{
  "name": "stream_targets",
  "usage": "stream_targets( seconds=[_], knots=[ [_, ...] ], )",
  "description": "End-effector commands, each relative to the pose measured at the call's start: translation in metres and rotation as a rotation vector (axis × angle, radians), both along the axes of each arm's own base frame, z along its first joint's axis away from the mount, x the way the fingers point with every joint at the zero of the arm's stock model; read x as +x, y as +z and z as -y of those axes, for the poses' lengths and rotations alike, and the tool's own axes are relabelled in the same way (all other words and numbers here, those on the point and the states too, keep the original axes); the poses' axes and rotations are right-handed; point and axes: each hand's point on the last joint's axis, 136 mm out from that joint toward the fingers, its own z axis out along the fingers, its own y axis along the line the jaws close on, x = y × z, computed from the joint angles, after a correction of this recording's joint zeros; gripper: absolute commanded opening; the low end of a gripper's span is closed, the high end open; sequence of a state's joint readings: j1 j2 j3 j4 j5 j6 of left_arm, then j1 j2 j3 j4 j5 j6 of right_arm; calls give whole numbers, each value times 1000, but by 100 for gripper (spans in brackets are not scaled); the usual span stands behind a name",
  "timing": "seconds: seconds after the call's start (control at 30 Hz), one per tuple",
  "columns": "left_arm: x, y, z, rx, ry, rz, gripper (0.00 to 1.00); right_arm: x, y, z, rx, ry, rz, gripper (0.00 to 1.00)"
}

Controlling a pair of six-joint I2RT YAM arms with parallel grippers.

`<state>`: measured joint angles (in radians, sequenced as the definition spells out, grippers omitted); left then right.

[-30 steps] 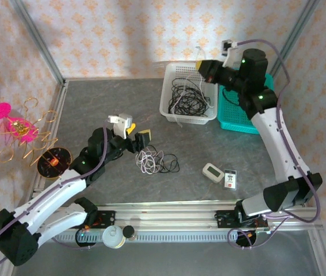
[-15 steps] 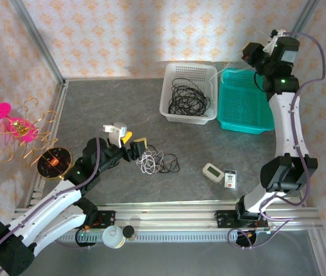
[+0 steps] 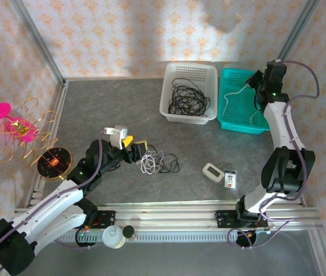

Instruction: Untangle the cables

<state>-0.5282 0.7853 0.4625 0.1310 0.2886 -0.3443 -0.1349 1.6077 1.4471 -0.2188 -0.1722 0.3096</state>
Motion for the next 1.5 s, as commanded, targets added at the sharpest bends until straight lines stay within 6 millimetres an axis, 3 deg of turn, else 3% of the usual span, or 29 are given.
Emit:
stream_targets(
  seconds=[0.0, 0.2, 0.4, 0.47, 0.6, 0.77, 0.83, 0.93, 1.03, 1.2, 1.27, 1.37, 1.47],
  knots=[
    [0, 7, 4, -33, -11, 12, 79, 10, -4, 17, -66, -60, 21, 0],
    [0, 6, 3, -33, -8, 0, 79, 31, -64, 9, 2, -10, -119, 0],
    [-1, 3, 9, -45, -35, -22, 74, 47, -99, 5, 6, 20, -196, 38],
    [-1, 1, 10, -44, -39, -32, 74, 51, -99, 6, 5, 26, -197, 45],
    [0, 0, 8, -47, -21, -38, 74, 51, -81, 1, 10, 42, -163, 49],
    [4, -7, 5, -46, 10, -63, 74, 30, -52, -15, 19, 85, -125, 49],
    [6, -16, 1, -36, 37, -88, 73, 13, -48, -35, 8, 121, -124, 48],
    [8, -30, -7, -24, 97, -130, 72, -23, -50, -87, -22, 224, -109, 47],
    [7, -43, -14, -21, 139, -167, 71, -64, -72, -146, -3, 358, -117, 44],
    [2, -67, -23, -41, 190, -232, 70, -136, -128, -260, 41, 676, -205, 40],
    [1, -78, -25, -44, 208, -262, 67, -157, -147, -290, 33, 765, -242, 40],
    [6, -92, -32, -65, 294, -336, 60, -169, -167, -310, 41, 806, -270, 40],
    [16, -103, -42, -67, 405, -400, 56, -166, -172, -320, 71, 822, -280, 40]
  ],
)
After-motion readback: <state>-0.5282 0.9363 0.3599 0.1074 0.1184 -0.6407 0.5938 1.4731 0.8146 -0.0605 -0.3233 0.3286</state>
